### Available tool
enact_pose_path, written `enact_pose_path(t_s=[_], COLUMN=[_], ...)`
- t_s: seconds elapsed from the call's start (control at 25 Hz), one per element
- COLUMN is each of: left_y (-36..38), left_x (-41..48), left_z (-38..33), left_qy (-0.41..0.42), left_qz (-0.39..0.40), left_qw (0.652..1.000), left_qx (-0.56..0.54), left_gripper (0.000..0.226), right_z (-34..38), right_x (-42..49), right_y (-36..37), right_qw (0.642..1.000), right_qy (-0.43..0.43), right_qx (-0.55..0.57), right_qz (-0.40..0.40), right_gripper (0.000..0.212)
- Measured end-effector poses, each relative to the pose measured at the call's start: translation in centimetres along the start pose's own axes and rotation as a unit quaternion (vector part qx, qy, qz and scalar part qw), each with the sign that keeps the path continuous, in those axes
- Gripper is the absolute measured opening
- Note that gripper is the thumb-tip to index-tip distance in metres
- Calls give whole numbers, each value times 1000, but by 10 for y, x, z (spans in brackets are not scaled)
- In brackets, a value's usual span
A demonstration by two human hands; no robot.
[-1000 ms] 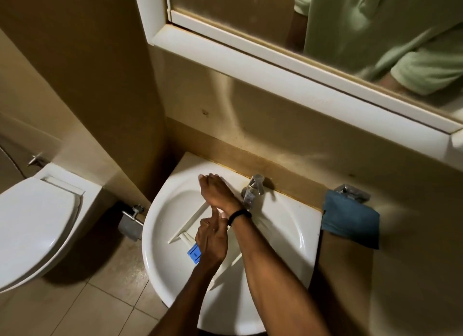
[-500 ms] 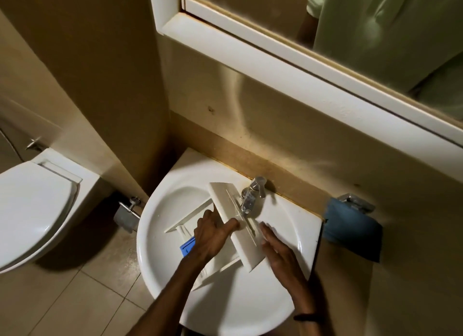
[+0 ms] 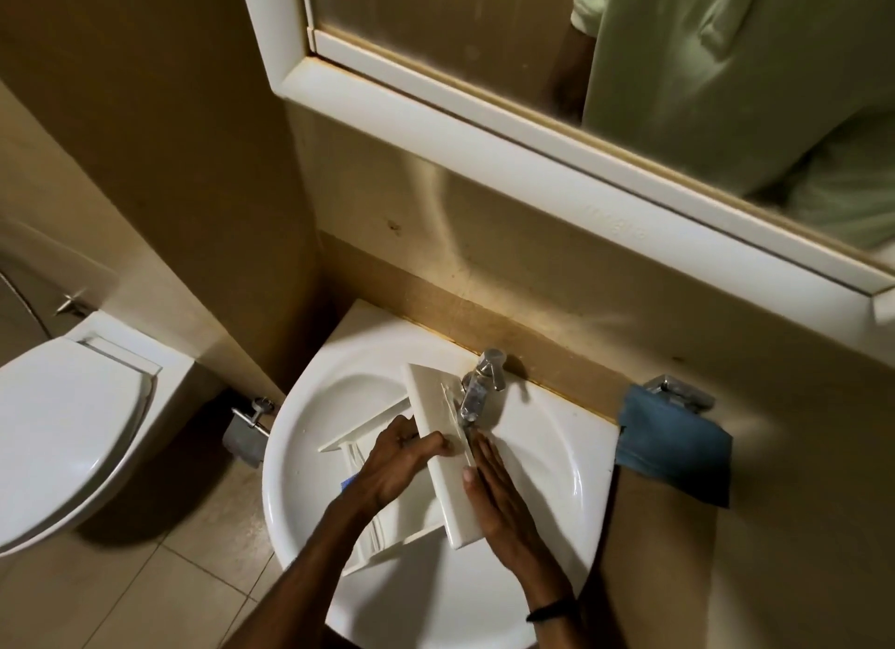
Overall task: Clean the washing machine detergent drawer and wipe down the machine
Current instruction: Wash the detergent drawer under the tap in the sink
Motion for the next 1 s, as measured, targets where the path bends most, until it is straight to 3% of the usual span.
enact_pose_path(t_s=[0.12,0.2,0.32,0.4,0.48,0.6,0.68,0.8,0.88,1.0], left_y=[-4,-5,-1,2,3,-2,-4,-5,-6,1], left_x=[12,18,13,10,10,13,18,26,26,20], left_z=[9,16,15,12,15,34,48,69,61,36], left_qy=[-15,-12,-5,-1,20,46,53,49,27,19], left_qz=[9,25,-17,-53,-56,-37,-37,-36,-65,-78], left_qw=[997,994,991,988,985,989,992,991,989,985], left_qx=[73,104,132,144,160,133,112,120,128,154], left_gripper=[42,46,39,49,63,79,69,49,48,65], right_z=[-1,17,19,-4,-17,27,74,106,91,28], right_x=[20,52,56,19,-29,-8,35,91,68,-21], right_y=[-2,-12,0,15,29,33,31,22,26,27], right_qw=[999,1000,999,996,986,990,986,992,991,988], right_qy=[-14,26,3,-7,-43,-70,-96,-34,-39,-51], right_qx=[-14,2,-37,-44,-92,-68,-102,-119,-124,-123], right_qz=[-26,-14,-8,-71,-133,-99,-85,-16,-16,-85], right_gripper=[67,67,52,40,47,66,64,58,60,60])
Point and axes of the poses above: each hand's wrist, its own x-axis towards the middle knuckle, its own y-axis out of the palm, z = x × y, the point moved 1 cm from there along x, towards the middle knuckle, and after that the axes turned 14 degrees about y, right-handed, at the moved point
